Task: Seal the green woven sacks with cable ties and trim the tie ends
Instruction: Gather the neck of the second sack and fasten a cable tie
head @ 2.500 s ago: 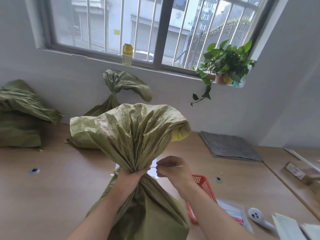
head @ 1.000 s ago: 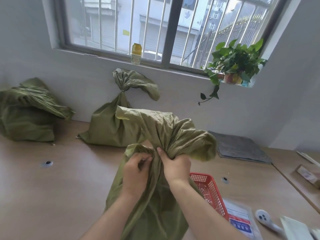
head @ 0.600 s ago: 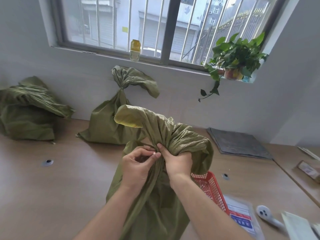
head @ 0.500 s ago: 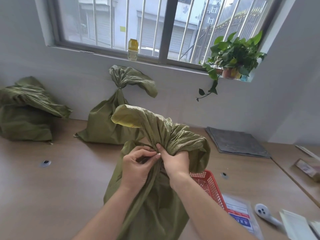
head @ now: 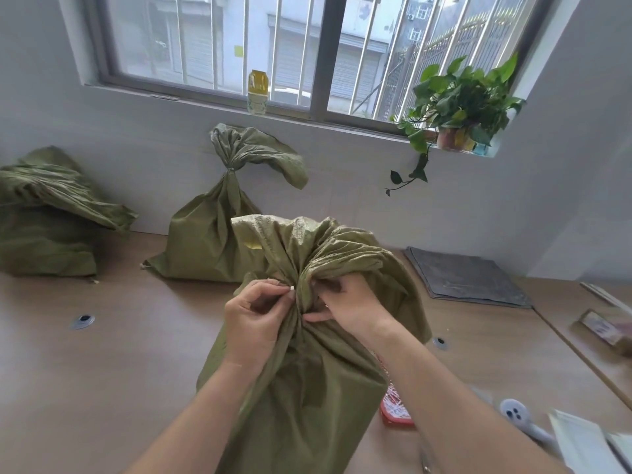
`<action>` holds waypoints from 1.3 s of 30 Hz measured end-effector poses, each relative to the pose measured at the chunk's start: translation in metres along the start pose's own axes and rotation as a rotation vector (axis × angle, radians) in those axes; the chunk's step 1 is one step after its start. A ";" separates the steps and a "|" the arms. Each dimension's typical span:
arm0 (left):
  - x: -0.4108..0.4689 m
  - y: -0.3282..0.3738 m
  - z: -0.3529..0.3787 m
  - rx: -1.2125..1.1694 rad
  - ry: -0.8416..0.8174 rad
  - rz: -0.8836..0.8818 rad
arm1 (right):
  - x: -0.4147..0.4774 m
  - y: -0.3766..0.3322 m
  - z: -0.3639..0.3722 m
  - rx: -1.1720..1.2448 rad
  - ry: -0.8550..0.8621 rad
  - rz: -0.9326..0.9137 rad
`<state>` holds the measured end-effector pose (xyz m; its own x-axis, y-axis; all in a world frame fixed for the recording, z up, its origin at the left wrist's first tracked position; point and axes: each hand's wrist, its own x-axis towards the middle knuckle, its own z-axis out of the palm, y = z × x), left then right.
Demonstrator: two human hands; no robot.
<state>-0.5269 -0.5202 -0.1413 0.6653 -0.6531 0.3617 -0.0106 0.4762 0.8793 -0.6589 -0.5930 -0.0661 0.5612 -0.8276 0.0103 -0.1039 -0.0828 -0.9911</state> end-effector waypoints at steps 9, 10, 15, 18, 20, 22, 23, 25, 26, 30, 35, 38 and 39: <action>-0.009 0.003 0.005 -0.149 -0.088 -0.052 | 0.003 0.017 0.015 -0.278 0.433 -0.119; -0.009 0.003 0.007 -0.107 -0.106 -0.031 | 0.005 0.023 0.016 -0.338 0.489 -0.154; -0.001 0.002 0.010 0.027 -0.066 0.029 | 0.003 0.034 0.018 -0.328 0.400 -0.294; 0.007 0.000 0.007 0.087 -0.010 0.057 | -0.005 0.036 0.019 -0.129 0.145 -0.239; 0.009 0.002 0.007 0.110 -0.018 0.067 | -0.007 0.037 0.017 -0.098 0.101 -0.247; 0.009 0.002 0.008 0.107 -0.034 0.071 | -0.008 0.036 0.012 -0.136 0.106 -0.294; 0.009 0.001 0.008 0.099 -0.036 0.068 | -0.008 0.035 0.009 -0.165 0.100 -0.315; 0.008 -0.002 0.008 0.074 -0.039 0.047 | -0.009 0.032 0.006 -0.227 0.077 -0.354; 0.008 -0.004 0.008 0.063 -0.045 0.033 | -0.009 0.032 0.005 -0.257 0.074 -0.373; 0.009 -0.007 0.008 0.011 -0.061 -0.029 | -0.006 0.034 0.002 -0.258 0.103 -0.364; 0.013 -0.008 0.000 0.002 -0.132 -0.049 | -0.003 0.036 0.000 -0.258 0.099 -0.323; 0.012 -0.006 -0.001 -0.030 -0.160 -0.059 | 0.000 0.035 -0.002 -0.253 0.095 -0.308; 0.012 -0.005 -0.001 -0.046 -0.163 -0.062 | 0.001 0.034 -0.003 -0.247 0.080 -0.296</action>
<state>-0.5187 -0.5300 -0.1420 0.5342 -0.7669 0.3557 0.0638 0.4561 0.8876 -0.6646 -0.5979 -0.0993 0.5319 -0.7879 0.3105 -0.1474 -0.4472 -0.8822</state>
